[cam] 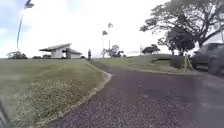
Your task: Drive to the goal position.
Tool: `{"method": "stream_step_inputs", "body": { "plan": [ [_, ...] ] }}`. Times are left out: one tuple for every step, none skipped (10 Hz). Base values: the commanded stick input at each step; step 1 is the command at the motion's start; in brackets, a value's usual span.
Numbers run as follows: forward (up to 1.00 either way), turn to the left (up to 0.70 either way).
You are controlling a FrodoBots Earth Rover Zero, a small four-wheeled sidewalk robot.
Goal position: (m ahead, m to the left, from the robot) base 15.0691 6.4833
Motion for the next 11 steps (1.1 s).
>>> {"method": "stream_step_inputs", "body": {
  "plan": [
    [0.7, 0.0],
    [0.7, 0.0],
    [0.7, 0.0],
    [0.7, 0.0],
    [0.7, -0.14],
    [0.7, -0.29],
    [0.7, -0.35],
    [0.7, -0.35],
    [0.7, -0.35],
    [0.7, -0.35],
    [0.7, -0.35]
  ]
}}
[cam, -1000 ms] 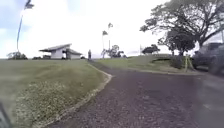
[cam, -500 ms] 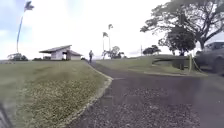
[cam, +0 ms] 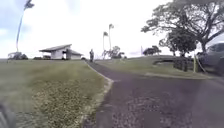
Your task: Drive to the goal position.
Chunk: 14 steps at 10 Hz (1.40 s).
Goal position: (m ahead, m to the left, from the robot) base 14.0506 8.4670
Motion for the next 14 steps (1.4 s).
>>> {"method": "stream_step_inputs", "body": {
  "plan": [
    [0.7, -0.35],
    [0.7, -0.14],
    [0.7, 0.0],
    [0.7, 0.0],
    [0.7, 0.0],
    [0.7, 0.0],
    [0.7, 0.0],
    [0.69, 0.0],
    [0.68, 0.0],
    [0.68, 0.0],
    [0.68, 0.0],
    [0.68, 0.0],
    [0.68, 0.03],
    [0.68, 0.26]
  ]
}}
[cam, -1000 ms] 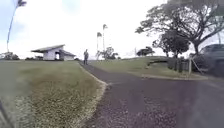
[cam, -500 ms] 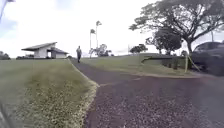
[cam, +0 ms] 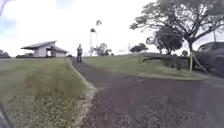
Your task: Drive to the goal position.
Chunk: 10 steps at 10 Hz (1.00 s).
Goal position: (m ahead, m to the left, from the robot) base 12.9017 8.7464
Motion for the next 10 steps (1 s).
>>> {"method": "stream_step_inputs", "body": {
  "plan": [
    [0.69, 0.34],
    [0.68, 0.1],
    [0.69, 0.01],
    [0.69, 0.0],
    [0.69, 0.0],
    [0.69, 0.0],
    [0.69, 0.0],
    [0.69, 0.0],
    [0.69, 0.02],
    [0.69, 0.07]
  ]
}}
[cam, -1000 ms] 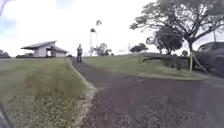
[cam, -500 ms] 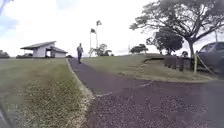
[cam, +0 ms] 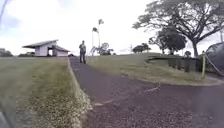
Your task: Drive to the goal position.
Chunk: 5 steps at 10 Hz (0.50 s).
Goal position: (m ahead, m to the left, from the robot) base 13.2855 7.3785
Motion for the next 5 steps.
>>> {"method": "stream_step_inputs", "body": {
  "plan": [
    [0.69, 0.24],
    [0.69, 0.34],
    [0.69, 0.34],
    [0.69, 0.34],
    [0.69, 0.34]
  ]
}}
